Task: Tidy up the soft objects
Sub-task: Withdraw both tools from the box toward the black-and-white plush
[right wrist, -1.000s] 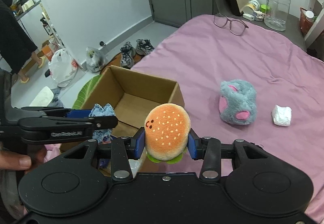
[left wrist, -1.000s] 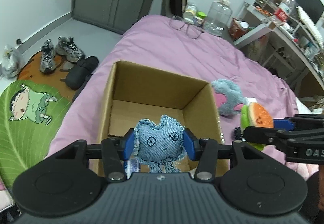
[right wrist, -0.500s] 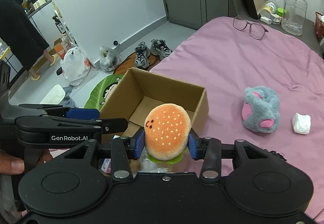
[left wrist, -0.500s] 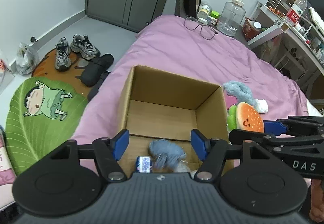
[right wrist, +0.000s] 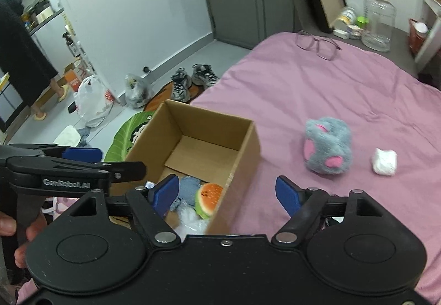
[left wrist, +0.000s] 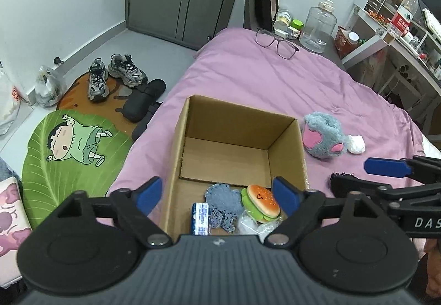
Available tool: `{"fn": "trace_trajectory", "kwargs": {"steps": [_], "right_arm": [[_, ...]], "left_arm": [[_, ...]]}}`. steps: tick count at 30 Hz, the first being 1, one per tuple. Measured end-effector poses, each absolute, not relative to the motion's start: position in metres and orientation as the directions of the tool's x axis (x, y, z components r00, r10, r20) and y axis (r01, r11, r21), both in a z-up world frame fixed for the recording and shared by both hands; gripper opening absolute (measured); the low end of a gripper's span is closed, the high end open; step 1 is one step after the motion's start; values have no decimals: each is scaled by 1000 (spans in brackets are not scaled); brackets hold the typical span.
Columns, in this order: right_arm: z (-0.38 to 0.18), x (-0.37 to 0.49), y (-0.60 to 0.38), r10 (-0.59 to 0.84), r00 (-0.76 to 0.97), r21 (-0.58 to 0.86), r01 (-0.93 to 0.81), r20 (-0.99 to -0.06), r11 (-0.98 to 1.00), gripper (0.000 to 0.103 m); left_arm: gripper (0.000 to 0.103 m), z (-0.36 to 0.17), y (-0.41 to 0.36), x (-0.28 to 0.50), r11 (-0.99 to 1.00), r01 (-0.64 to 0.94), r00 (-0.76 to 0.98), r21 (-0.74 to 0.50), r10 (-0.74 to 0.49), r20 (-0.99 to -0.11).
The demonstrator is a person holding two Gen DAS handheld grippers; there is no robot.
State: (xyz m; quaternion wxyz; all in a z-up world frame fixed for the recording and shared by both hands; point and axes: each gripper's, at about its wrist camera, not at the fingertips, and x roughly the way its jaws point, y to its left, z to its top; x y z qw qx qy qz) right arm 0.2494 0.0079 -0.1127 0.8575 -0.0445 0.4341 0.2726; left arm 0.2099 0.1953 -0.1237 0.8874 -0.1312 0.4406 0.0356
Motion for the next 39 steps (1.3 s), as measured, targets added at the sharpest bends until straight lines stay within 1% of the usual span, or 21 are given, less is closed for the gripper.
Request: {"fn": "trace_trajectory", "kwargs": {"steps": [5, 7, 10, 12, 16, 24, 32, 36, 39], "right_arm": [[-109, 244, -13, 401, 499, 147, -472, -768, 869, 85], [-107, 243, -21, 397, 508, 148, -461, -765, 875, 86], [-104, 241, -31, 390, 520, 144, -450, -760, 881, 90], [-102, 238, -36, 384, 531, 142, -440, -755, 887, 96], [-98, 235, -49, 384, 545, 145, -429, -745, 891, 96], [-96, 230, -76, 394, 559, 177, -402, -730, 898, 99], [-98, 224, -96, 405, 570, 188, -401, -715, 897, 100], [-103, 224, -107, 407, 565, 201, -392, -717, 898, 100], [-106, 225, -117, 409, 565, 212, -382, -717, 900, 100]], "left_arm": [[91, -116, 186, 207, 966, -167, 606, -200, -59, -793], [98, -112, 181, 206, 970, -153, 611, -191, -59, -790], [100, -105, 173, 203, 974, -139, 622, -180, -55, -781], [103, -102, 168, 202, 974, -128, 627, -185, -65, -776], [103, -96, 159, 200, 978, -108, 634, -181, -72, -770], [103, -85, 141, 190, 976, -85, 700, -201, -85, -709], [103, -83, 118, 183, 984, -82, 710, -158, -54, -702], [103, -82, 112, 184, 980, -79, 702, -185, -77, -708], [103, -81, 105, 186, 982, -76, 691, -175, -75, -719]]}}
